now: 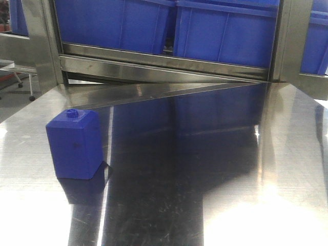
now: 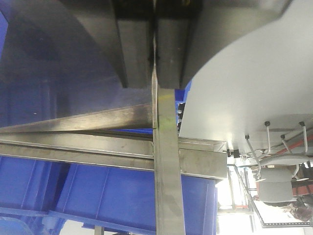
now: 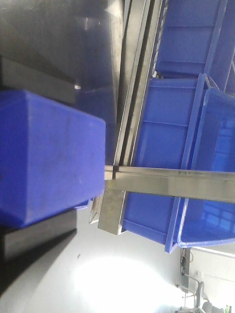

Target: Pick and sort blue part to right shelf

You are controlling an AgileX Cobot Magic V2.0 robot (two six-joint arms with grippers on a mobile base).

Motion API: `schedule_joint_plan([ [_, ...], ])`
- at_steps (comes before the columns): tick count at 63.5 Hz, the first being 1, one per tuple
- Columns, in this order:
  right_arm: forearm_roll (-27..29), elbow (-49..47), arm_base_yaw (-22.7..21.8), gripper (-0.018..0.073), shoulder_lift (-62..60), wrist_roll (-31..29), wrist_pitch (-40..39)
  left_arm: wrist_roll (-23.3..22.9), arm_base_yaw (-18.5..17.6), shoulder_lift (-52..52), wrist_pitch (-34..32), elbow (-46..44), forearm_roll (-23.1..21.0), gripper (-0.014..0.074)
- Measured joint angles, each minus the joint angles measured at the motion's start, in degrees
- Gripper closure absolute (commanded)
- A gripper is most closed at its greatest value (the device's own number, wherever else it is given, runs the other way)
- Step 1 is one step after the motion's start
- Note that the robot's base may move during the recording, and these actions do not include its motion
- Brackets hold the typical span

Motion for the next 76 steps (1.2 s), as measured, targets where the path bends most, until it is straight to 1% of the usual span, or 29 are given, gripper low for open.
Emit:
schedule_joint_plan([
  [31,0.0,0.0,0.0,0.0134,0.0,0.0,0.0,0.0,0.0,0.0,-1.6,0.0,0.0,0.0474],
  [34,0.0,0.0,0.0,0.0134,0.0,0.0,0.0,-0.1,0.0,0.0,-0.3,-0.1,0.2,0.0474],
  [39,0.0,0.0,0.0,0.0134,0.0,0.0,0.0,-0.1,-0.2,0.0,6.0,-2.0,0.9,0.0474],
  [46,0.0,0.0,0.0,0.0134,0.0,0.0,0.0,-0.1,-2.3,1.2,11.2,-6.5,1.4,0.0474],
  [57,0.0,0.0,0.0,0.0134,0.0,0.0,0.0,-0.2,-7.4,9.2,16.9,-14.8,1.7,0.0474],
  [70,0.0,0.0,0.0,0.0134,0.0,0.0,0.0,-0.2,-13.1,20.8,18.1,-20.6,1.8,0.0465],
  [73,0.0,0.0,0.0,0.0134,0.0,0.0,0.0,-0.2,-14.0,23.1,18.1,-21.8,1.8,0.0441],
  [76,0.0,0.0,0.0,0.0134,0.0,0.0,0.0,-0.2,-14.9,25.3,18.1,-22.8,1.8,0.0398],
])
